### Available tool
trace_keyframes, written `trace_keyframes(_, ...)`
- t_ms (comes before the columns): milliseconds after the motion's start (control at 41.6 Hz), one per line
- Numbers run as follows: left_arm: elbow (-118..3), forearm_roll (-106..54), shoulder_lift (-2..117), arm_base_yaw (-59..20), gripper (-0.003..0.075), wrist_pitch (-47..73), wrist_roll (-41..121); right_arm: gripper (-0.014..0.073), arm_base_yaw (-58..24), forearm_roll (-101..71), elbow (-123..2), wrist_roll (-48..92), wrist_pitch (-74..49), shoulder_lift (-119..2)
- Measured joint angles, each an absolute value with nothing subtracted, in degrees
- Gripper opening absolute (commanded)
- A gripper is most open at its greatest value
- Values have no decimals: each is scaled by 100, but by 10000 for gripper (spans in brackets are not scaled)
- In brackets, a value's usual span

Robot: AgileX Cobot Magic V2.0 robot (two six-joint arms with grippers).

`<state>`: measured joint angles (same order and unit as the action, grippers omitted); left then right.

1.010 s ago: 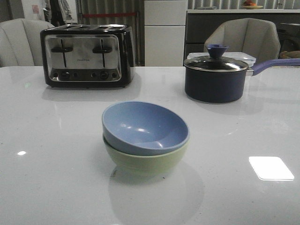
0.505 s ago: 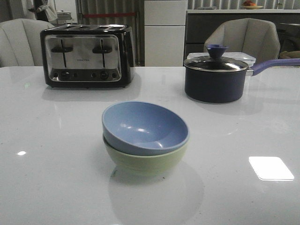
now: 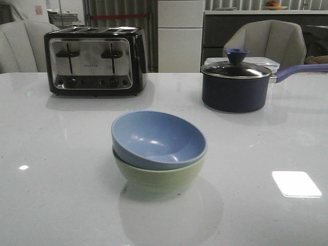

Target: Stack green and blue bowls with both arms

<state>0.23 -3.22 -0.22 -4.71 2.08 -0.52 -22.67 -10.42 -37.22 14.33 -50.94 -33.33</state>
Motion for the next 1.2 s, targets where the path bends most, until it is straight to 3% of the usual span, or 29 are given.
trace_keyframes(385,23,-322,-22,-471,93,208,-52,53,-1870,-1035,-3539,1433,-4940,-2929)
trace_keyframes(745,23,-322,-22,-471,93,208,-52,53,-92,-684,-1275,1433,-2505,-577)
trace_keyframes(1034,23,-322,-22,-471,93,208,-52,53,85,-665,41,1433,-911,52)
trace_keyframes(1202,23,-322,-22,-471,93,196,-52,53,85,-675,162,1433,-422,52)
